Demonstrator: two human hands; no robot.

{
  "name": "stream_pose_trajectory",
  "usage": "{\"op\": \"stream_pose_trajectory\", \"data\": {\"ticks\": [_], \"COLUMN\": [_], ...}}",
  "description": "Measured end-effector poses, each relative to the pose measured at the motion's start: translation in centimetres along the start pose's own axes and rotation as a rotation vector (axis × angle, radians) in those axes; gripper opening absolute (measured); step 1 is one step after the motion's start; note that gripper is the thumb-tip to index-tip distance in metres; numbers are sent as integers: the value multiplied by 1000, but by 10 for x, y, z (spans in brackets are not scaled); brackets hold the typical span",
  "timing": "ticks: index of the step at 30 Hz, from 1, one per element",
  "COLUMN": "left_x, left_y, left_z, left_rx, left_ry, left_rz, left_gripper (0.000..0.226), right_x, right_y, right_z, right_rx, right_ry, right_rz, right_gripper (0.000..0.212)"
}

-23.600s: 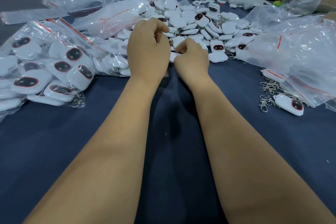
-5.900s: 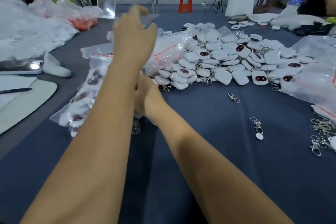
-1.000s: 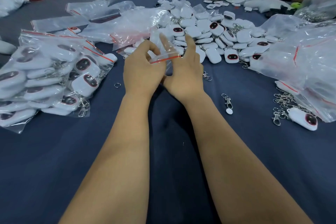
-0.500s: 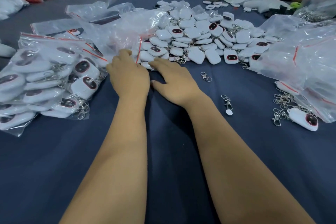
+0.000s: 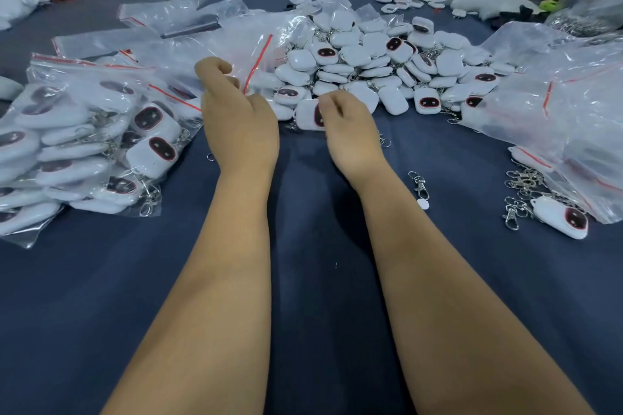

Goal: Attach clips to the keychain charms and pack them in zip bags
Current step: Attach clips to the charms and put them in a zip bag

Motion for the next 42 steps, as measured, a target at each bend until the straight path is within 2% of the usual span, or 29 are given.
{"op": "stream_pose_trajectory", "data": {"ticks": [2, 5, 7, 9, 11, 17, 20, 23, 27, 32, 37, 42], "left_x": [0, -7, -13, -18, -20, -25, -29, -31, -29, -28, -33, -32], "left_y": [2, 3, -1, -7, -11, -11, -9, -9, -6, 5, 9, 11], "left_z": [-2, -6, -4, -3, -3, -3, -5, -7, -9, -11, -16, -19], "left_rx": [-39, -93, -31, 53, 85, 55, 23, 67, 179, 388, 453, 451], "left_ry": [-41, -182, -284, -365, -387, -461, -487, -514, -475, -418, -390, -379], "left_rz": [-7, 43, 74, 94, 105, 157, 138, 114, 1, -336, -380, -378], "left_gripper": [46, 46, 38, 33, 28, 52, 47, 42, 45, 38, 15, 19], "right_x": [6, 7, 8, 11, 13, 12, 8, 2, -1, -2, -2, -1], "right_y": [1, 1, 0, -1, -1, -8, -9, -6, -2, 1, 2, 3], "right_z": [1, 1, 1, 1, -1, -2, -3, -4, -1, 0, 1, 0], "right_rx": [-73, -140, -160, -180, -181, -105, -66, -80, -145, -90, -58, -37], "right_ry": [65, 91, 91, 91, 85, 25, -43, -108, -73, -98, -86, -126], "right_rz": [137, 311, 415, 475, 521, 812, 658, 473, 435, 342, 328, 310], "right_gripper": [31, 24, 15, 15, 14, 15, 12, 5, 21, 21, 14, 29]}}
Point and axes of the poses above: each hand's wrist, its own z-axis towards the middle knuckle, its own x-axis out of the back of the hand, y = z × x, the point moved 2 cm from there along z, towards the middle knuckle, and after that the axes turned 7 degrees about -z, right-handed, at the moved point
